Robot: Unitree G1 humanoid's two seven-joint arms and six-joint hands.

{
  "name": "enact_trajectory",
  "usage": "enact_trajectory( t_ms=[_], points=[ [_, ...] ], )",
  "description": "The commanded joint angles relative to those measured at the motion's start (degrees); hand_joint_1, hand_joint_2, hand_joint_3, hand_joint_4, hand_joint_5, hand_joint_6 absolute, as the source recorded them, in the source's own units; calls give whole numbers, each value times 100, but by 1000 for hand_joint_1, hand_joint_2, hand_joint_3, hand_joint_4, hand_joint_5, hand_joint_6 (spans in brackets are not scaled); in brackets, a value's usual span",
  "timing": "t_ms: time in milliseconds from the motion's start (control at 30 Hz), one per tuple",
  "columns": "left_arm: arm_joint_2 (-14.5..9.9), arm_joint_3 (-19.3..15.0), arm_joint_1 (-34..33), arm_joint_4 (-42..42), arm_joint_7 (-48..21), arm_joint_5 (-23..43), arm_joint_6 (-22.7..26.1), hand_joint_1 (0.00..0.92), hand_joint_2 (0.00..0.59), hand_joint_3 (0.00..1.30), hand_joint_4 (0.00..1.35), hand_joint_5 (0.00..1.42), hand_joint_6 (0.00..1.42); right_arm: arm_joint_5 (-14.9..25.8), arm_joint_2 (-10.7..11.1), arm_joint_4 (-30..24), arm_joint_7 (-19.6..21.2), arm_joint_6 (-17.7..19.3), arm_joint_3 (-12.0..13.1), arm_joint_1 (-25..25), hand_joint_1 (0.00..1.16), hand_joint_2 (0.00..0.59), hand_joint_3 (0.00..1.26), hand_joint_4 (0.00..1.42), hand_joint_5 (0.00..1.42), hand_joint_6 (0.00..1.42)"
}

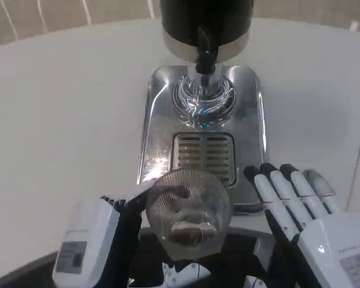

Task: Grasp the cup under the faucet to collect the drink, then remove the cup.

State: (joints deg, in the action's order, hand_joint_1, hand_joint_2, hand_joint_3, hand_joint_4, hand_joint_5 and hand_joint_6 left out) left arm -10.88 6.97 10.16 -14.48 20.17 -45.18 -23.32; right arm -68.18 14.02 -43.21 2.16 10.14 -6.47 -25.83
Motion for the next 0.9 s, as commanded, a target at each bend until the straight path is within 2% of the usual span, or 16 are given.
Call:
enact_trajectory(
  t_ms=[33,300,467,633,900],
  points=[
    [68,91,-238,129,84,35,58,669,79,1160,1290,1419,1424,8,-64,5,72,-61,48,-101,465,528,0,0,0,0],
    [98,102,-1026,644,215,-18,217,669,79,1160,1290,1419,1424,-28,-82,108,22,-179,57,-138,509,534,0,0,0,0],
    [172,113,-1748,1449,385,86,351,669,79,1160,1290,1424,1424,-28,-109,-49,-30,-233,104,-183,516,535,0,0,0,0],
    [103,128,-2572,2352,595,113,370,669,79,1160,1290,1424,1424,-85,-152,-159,-76,-303,127,-237,521,535,0,0,0,0],
    [33,248,-3496,3636,707,354,269,669,79,1160,1290,1424,1424,-106,-213,-166,-151,-406,196,-183,528,532,0,0,0,0]
  ],
)
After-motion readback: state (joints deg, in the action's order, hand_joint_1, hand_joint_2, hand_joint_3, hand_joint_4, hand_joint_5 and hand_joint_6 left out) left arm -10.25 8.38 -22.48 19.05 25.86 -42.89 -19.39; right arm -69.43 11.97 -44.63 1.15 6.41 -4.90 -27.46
